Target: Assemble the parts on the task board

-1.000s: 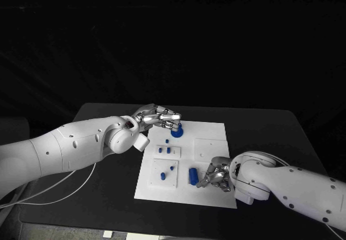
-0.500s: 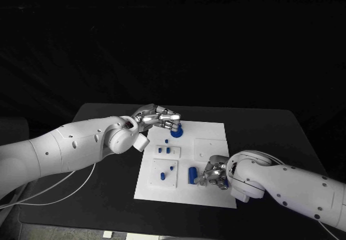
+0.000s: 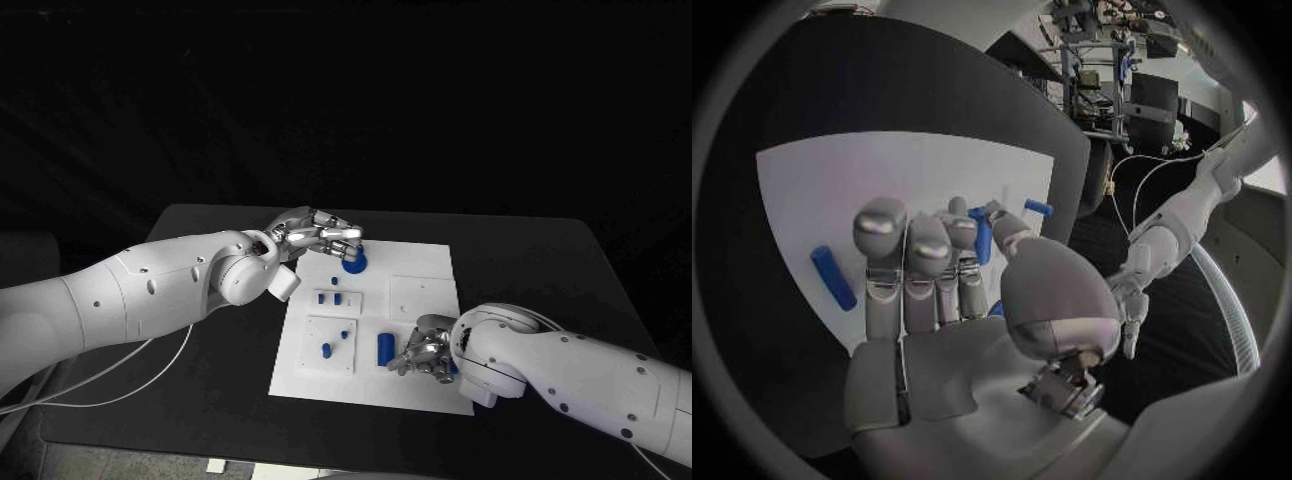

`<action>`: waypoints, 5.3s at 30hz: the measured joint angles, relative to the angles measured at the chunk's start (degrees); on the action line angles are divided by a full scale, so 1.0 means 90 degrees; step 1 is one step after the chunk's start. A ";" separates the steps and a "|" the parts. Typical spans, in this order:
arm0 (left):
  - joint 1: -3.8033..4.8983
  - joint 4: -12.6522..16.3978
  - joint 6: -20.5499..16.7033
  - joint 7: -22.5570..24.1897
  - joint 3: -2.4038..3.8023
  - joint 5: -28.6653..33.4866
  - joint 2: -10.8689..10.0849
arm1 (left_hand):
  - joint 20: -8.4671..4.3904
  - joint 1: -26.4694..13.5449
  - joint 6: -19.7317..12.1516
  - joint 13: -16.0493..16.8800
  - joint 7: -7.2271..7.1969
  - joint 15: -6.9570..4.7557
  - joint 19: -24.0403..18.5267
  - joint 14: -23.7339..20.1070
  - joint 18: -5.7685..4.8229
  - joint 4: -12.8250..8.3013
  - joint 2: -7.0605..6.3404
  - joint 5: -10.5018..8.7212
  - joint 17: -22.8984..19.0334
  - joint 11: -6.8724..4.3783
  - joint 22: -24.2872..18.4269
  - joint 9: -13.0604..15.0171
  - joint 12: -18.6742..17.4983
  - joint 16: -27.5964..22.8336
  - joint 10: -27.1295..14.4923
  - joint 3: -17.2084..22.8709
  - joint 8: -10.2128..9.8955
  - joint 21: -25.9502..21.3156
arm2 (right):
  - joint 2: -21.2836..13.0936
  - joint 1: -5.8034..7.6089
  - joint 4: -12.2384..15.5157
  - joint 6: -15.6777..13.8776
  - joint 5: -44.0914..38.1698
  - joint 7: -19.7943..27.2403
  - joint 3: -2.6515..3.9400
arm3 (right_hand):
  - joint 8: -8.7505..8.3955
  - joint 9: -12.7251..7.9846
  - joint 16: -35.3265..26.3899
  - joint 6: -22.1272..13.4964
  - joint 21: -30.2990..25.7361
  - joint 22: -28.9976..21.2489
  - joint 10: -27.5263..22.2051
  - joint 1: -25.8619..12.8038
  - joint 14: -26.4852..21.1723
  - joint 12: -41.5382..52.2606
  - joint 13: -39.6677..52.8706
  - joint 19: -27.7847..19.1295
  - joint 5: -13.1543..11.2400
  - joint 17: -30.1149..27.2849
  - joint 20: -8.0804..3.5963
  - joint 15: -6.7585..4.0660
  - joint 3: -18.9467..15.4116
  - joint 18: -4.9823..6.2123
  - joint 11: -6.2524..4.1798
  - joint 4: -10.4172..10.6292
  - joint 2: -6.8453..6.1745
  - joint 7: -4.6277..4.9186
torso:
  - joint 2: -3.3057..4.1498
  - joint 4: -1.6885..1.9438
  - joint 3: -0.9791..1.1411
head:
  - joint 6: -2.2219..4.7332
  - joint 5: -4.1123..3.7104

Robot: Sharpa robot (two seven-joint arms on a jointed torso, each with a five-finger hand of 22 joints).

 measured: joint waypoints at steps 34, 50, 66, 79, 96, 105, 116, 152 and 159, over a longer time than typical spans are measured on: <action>0.0000 0.0054 -0.0004 0.0010 -0.0016 -0.0004 -0.0059 | -0.0106 -0.0019 0.0046 0.0000 0.0046 -0.0157 0.0156 0.0465 0.0003 0.0000 0.0032 0.0000 0.0031 -0.0047 0.0033 0.0000 0.0000 0.0000 0.0047 0.0000 0.0000 0.0057 | -0.1245 0.0041 0.0550 -0.0046 0.0085 0.0209 0.0566 | 0.0027 0.0495 0.0000 0.0029 0.0000 -0.0002 0.0047 0.0426 -0.0003 0.0340 0.0268 -0.0009 0.0140 0.0007 -0.0037 -0.0002 -0.0175 0.0000 0.0000 -0.0003 -0.0342 -0.0042 | -0.0004 -0.0024 0.0015 | 0.0046 -0.0137; 0.0000 0.0135 -0.0032 0.0078 -0.0017 -0.0006 -0.0107 | -0.0135 0.0006 0.0046 0.0000 0.0046 -0.0167 0.0185 0.0508 0.0004 -0.0018 0.0057 0.0000 0.0027 -0.0058 0.0023 0.0000 0.0000 0.0000 0.0126 -0.0018 0.0000 0.0060 | -0.1420 0.0077 0.0314 0.0179 -0.0666 -0.0194 0.0612 | -0.0003 0.1439 0.0030 -0.0140 0.0052 -0.0003 0.0045 0.0441 -0.0026 0.0340 0.0268 0.0001 -0.0058 0.0065 -0.0047 -0.0024 0.0037 0.0001 0.0000 0.0209 -0.0426 -0.0022 | 0.0004 -0.0003 0.0013 | 0.0039 -0.0245; -0.0001 0.0132 -0.0032 0.0094 -0.0023 -0.0006 -0.0110 | -0.0135 -0.0007 0.0046 0.0000 0.0046 -0.0167 0.0184 0.0508 0.0004 -0.0029 0.0071 0.0000 0.0027 -0.0058 0.0020 0.0000 0.0000 0.0000 0.0126 -0.0028 0.0000 0.0060 | -0.1077 -0.0151 0.0067 0.0266 -0.1403 -0.0302 0.0517 | -0.0003 0.0989 0.0030 -0.0167 0.0076 -0.0003 0.0044 0.0400 -0.0027 0.0339 0.0284 0.0001 -0.0163 0.0077 -0.0046 -0.0023 0.0141 0.0001 0.0001 0.0388 -0.0569 0.0006 | 0.0000 0.0005 0.0000 | 0.0010 -0.0250; -0.0001 0.0127 -0.0025 0.0088 -0.0035 -0.0006 -0.0113 | -0.0135 -0.0016 0.0046 0.0000 0.0046 -0.0167 0.0184 0.0508 0.0004 -0.0039 0.0079 0.0000 0.0027 -0.0058 0.0018 0.0000 0.0000 0.0000 0.0126 -0.0039 0.0000 0.0060 | -0.0854 -0.0233 -0.0073 0.0385 -0.1571 -0.0312 0.0421 | 0.0018 0.0955 0.0030 -0.0161 0.0076 -0.0004 0.0045 0.0433 -0.0027 0.0339 0.0284 0.0000 -0.0187 0.0082 -0.0046 -0.0022 0.0141 0.0001 0.0001 0.0491 -0.0602 0.0000 | 0.0000 0.0005 -0.0001 | -0.0009 -0.0232; -0.0001 0.0129 -0.0006 0.0075 -0.0045 -0.0006 -0.0125 | -0.0135 -0.0016 0.0046 0.0000 0.0046 -0.0168 0.0183 0.0509 0.0004 -0.0022 0.0079 0.0000 0.0027 -0.0058 0.0019 0.0000 0.0000 0.0000 0.0125 -0.0056 0.0000 0.0060 | -0.0489 -0.0282 -0.0408 0.0407 -0.2194 -0.0289 0.0293 | 0.0015 0.4284 0.0030 -0.0140 0.0076 -0.0004 0.0022 0.0433 -0.0036 0.0296 0.0298 0.0000 -0.0280 0.0083 -0.0045 -0.0014 0.0426 0.0001 0.0025 0.0276 -0.0601 0.0001 | -0.0001 0.0005 0.0000 | -0.0035 -0.0219; -0.0001 0.0129 0.0002 0.0066 -0.0048 -0.0006 -0.0130 | -0.0135 -0.0016 0.0046 0.0000 0.0046 -0.0168 0.0183 0.0509 0.0004 -0.0022 0.0079 0.0000 0.0027 -0.0058 0.0019 0.0000 0.0000 0.0000 0.0125 -0.0056 0.0000 0.0060 | -0.0394 -0.0273 -0.0457 0.0307 -0.2285 -0.0202 0.0277 | 0.0015 0.4374 0.0030 -0.0182 0.0076 -0.0004 -0.0060 0.0473 -0.0037 0.0296 0.0297 0.0000 0.1320 0.0086 -0.0045 -0.0012 0.0720 0.0001 0.0108 -0.0304 -0.0586 0.0042 | -0.0001 0.0002 0.0000 | -0.0052 -0.0206; -0.0001 0.0130 0.0016 0.0046 -0.0053 -0.0006 -0.0134 | -0.0135 -0.0016 0.0046 0.0000 0.0046 -0.0168 0.0183 0.0509 0.0004 -0.0022 0.0079 0.0000 0.0027 -0.0058 0.0019 0.0000 0.0000 0.0000 0.0125 -0.0056 0.0000 0.0060 | -0.0464 -0.0292 -0.0484 -0.0065 -0.1700 -0.0110 0.0257 | 0.0015 0.4522 0.0030 -0.0231 0.0357 -0.0005 -0.0129 0.0412 -0.0037 0.0296 0.0297 0.0000 0.2538 0.0086 -0.0045 0.0010 0.0979 -0.0003 0.0148 -0.0045 -0.0532 0.0092 | -0.0001 -0.0002 0.0001 | -0.0052 -0.0201; -0.0001 0.0134 0.0049 0.0001 -0.0066 -0.0007 -0.0139 | -0.0135 -0.0016 0.0046 0.0000 0.0046 -0.0168 0.0183 0.0509 0.0004 -0.0022 0.0079 0.0000 0.0027 -0.0058 0.0020 0.0000 0.0000 0.0000 0.0125 -0.0056 0.0000 0.0060 | -0.0567 -0.0408 -0.0030 -0.1289 0.0593 0.0337 0.0227 | -0.0030 -0.0315 0.0029 -0.0354 0.0237 0.0000 -0.0102 0.0464 -0.0033 0.0364 0.0322 0.0000 0.2285 0.0025 -0.0045 0.0008 0.1100 -0.0002 0.0078 -0.1095 -0.0199 0.0194 | 0.0002 -0.0002 0.0004 | -0.0032 -0.0208; -0.0001 0.0134 0.0053 -0.0005 -0.0066 -0.0008 -0.0136 | -0.0135 -0.0016 0.0046 0.0000 0.0046 -0.0168 0.0183 0.0509 0.0004 -0.0022 0.0079 0.0000 0.0027 -0.0058 0.0020 0.0000 0.0000 0.0000 0.0125 -0.0056 0.0000 0.0060 | -0.0483 -0.0401 -0.0120 -0.1290 0.0621 0.0345 0.0233 | 0.0018 -0.0292 0.0029 -0.0302 0.0237 -0.0001 -0.0100 0.0456 -0.0033 0.0364 0.0321 0.0000 0.2254 0.0025 -0.0045 0.0008 0.0996 -0.0002 0.0078 -0.1055 -0.0207 0.0178 | 0.0001 -0.0003 0.0004 | -0.0023 -0.0204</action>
